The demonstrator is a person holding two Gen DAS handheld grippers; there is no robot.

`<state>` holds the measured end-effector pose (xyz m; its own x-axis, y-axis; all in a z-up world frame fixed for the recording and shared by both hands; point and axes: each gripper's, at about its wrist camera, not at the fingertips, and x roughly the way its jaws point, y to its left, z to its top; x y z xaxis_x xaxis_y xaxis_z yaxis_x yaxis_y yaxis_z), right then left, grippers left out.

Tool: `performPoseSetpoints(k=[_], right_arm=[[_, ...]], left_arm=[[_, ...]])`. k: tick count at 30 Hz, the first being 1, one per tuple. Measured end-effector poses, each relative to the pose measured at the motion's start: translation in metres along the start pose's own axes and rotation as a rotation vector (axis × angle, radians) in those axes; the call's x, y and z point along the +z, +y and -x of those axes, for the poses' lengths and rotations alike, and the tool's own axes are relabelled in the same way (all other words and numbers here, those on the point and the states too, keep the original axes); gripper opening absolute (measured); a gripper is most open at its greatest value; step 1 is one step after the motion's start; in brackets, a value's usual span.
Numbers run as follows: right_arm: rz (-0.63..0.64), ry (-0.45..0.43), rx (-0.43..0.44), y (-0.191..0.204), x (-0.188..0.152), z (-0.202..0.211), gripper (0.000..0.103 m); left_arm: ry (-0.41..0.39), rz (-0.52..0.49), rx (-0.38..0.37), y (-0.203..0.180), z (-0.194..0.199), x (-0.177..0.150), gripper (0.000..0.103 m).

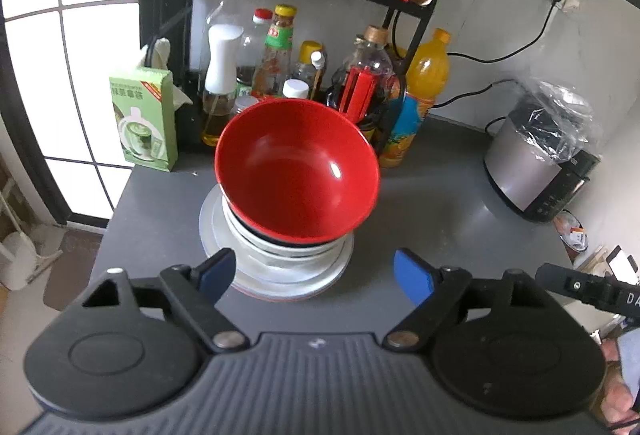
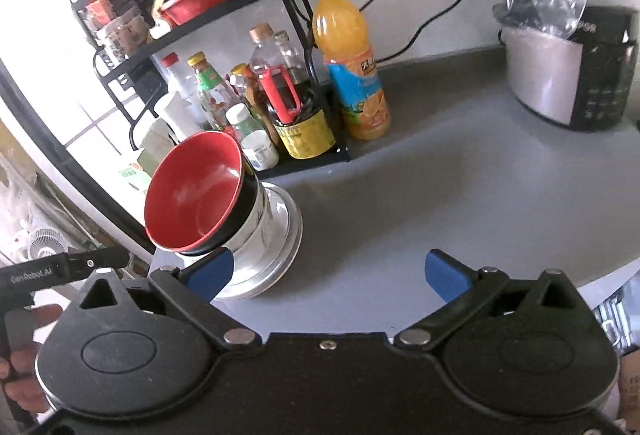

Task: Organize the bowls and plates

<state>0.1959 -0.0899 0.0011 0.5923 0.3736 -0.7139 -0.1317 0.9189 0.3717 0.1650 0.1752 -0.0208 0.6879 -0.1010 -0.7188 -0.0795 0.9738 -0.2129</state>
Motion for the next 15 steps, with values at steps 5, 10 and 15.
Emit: performPoseSetpoints(k=[5, 10, 15], right_arm=[[-0.005, -0.035, -0.014, -0.003, -0.011, 0.018, 0.103], [0.038, -0.042, -0.024, 0.006, -0.024, 0.03, 0.103], [0.033, -0.041, -0.026, 0.017, -0.035, 0.04, 0.103]], left_arm=[[-0.036, -0.018, 0.009, -0.012, 0.021, -0.019, 0.087], [-0.072, -0.054, 0.023, -0.021, 0.04, -0.037, 0.095], [-0.1, -0.06, 0.033, -0.024, 0.058, -0.047, 0.1]])
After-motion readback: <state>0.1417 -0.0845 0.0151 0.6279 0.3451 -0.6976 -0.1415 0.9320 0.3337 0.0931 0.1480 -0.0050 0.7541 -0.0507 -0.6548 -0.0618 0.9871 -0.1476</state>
